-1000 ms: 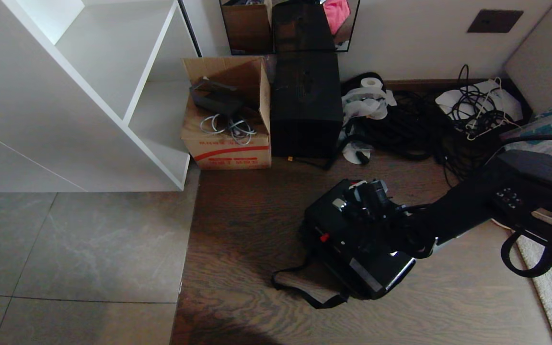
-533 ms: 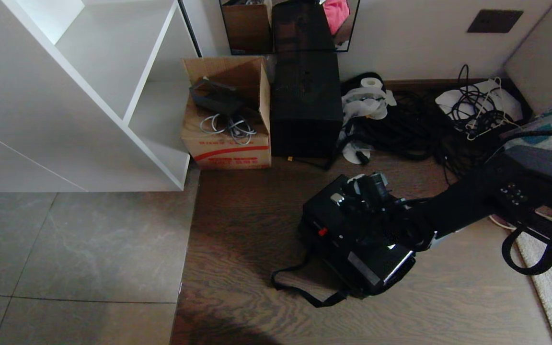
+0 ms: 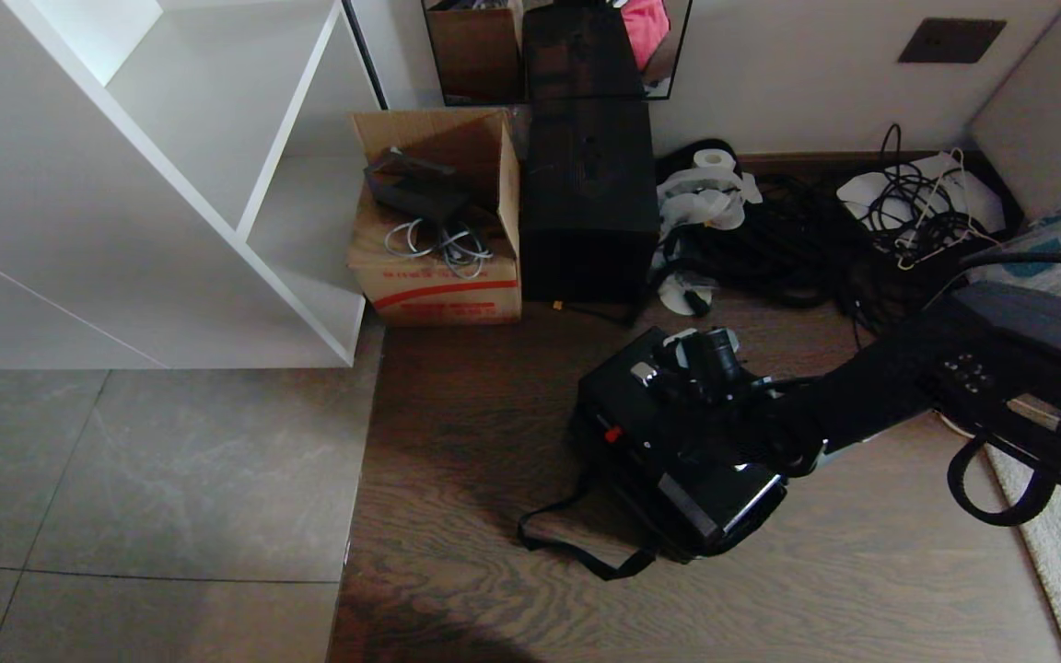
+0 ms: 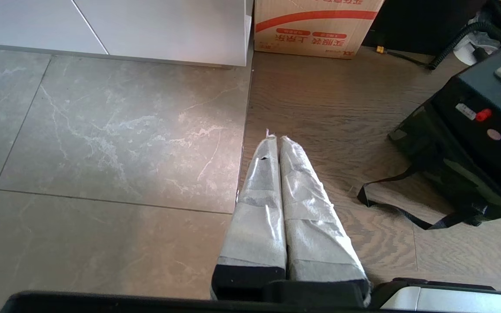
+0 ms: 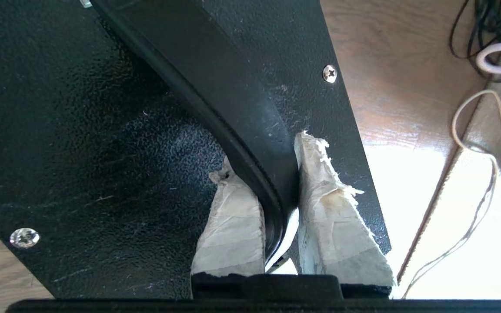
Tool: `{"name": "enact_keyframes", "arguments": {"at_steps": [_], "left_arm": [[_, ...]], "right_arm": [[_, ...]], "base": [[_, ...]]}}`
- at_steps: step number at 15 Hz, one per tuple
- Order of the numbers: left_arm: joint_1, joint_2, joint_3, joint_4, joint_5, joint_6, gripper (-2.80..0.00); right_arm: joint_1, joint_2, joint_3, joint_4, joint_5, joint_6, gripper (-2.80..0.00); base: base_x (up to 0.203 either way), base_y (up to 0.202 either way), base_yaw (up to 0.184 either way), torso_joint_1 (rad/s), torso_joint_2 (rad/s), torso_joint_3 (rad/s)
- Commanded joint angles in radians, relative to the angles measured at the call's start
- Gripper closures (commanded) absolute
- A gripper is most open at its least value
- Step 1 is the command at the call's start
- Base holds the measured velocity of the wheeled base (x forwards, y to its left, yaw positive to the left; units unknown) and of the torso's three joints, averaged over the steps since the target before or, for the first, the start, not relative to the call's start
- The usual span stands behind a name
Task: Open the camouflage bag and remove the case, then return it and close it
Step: Place the black box back
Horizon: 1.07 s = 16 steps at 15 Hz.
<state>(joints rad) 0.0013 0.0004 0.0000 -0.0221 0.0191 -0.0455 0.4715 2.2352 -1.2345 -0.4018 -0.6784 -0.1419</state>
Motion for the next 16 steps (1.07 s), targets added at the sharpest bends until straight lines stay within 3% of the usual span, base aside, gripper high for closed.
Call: {"name": "enact_keyframes", "arguments": {"at_steps": [1,16], "left_arm": [[0.0,0.0,0.011,0.0,0.001,0.0,0.0],[0.0,0.0,0.011,-0.001,0.001,0.0,0.0]], "right_arm": [[-0.005,0.029,-0.004,-0.009,-0.003,0.001,0.0],[-0.01,0.188,-0.101,-0.034,0.005,-0.004,0.0]], "base": [[0.0,0.0,0.0,0.0,0.0,0.0],[0.0,0.0,0.0,0.0,0.0,0.0]]}}
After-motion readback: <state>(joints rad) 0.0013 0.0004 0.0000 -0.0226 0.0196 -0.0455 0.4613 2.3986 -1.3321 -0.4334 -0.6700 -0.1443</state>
